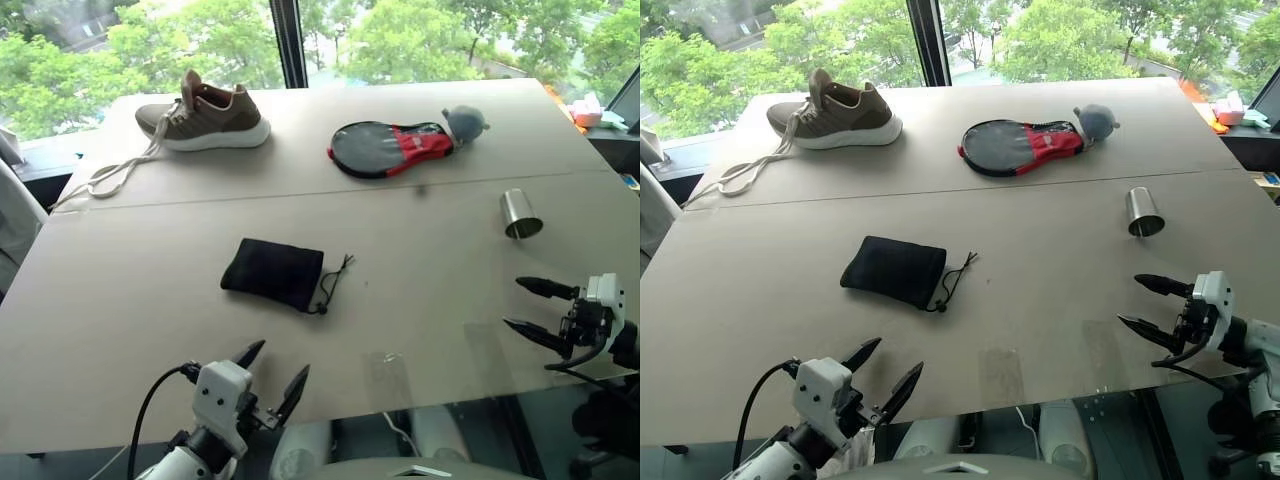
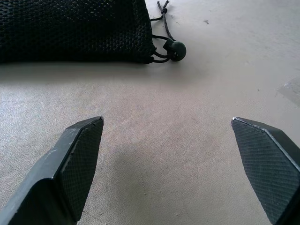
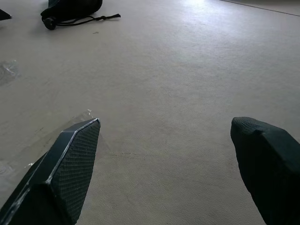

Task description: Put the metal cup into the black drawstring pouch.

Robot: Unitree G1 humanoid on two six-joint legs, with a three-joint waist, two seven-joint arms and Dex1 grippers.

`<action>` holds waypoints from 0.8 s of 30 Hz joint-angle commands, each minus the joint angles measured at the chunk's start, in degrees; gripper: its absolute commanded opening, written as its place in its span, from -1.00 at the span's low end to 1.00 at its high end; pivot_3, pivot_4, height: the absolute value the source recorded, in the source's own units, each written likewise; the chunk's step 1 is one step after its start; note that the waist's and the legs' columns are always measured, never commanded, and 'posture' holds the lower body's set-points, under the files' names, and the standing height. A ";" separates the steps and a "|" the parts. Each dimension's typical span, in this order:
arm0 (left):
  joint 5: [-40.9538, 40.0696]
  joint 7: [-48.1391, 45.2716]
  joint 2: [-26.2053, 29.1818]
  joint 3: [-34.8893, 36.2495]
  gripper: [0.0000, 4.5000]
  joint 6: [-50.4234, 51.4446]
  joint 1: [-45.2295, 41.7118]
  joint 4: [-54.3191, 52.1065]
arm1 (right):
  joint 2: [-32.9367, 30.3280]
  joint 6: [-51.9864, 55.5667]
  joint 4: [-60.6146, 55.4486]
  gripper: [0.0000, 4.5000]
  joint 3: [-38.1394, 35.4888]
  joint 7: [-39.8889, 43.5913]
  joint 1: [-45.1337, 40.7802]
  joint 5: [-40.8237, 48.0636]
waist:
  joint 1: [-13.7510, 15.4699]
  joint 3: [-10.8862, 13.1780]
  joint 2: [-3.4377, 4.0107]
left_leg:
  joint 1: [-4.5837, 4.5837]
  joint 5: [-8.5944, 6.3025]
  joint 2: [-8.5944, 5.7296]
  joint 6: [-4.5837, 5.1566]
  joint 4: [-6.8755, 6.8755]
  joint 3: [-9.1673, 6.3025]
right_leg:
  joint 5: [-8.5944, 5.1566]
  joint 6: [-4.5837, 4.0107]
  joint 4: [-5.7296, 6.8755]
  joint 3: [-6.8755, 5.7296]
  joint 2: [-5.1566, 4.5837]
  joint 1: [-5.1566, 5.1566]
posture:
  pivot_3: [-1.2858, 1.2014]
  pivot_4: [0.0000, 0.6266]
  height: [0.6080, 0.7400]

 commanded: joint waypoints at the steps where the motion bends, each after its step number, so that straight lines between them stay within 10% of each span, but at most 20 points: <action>1: -0.30 -0.20 0.49 0.00 0.99 -0.92 0.49 -2.38 | -0.36 -0.02 -2.46 1.00 -1.44 -0.10 -0.32 1.35 | 0.00 0.00 0.00 | 0.00 0.00 0.00 0.00 0.00 0.00 | 0.00 0.00 0.00 0.00 0.00 0.00 | 0.03 -0.52 1.00; 24: -2.22 0.02 0.74 -0.54 0.99 0.69 -1.16 -3.83 | 0.08 3.11 -7.76 1.00 -1.04 -2.34 0.42 2.37 | 0.21 -0.01 0.01 | 0.00 0.00 0.00 0.00 0.01 0.01 | 0.00 0.00 0.01 0.00 0.01 0.01 | 0.03 -0.52 1.00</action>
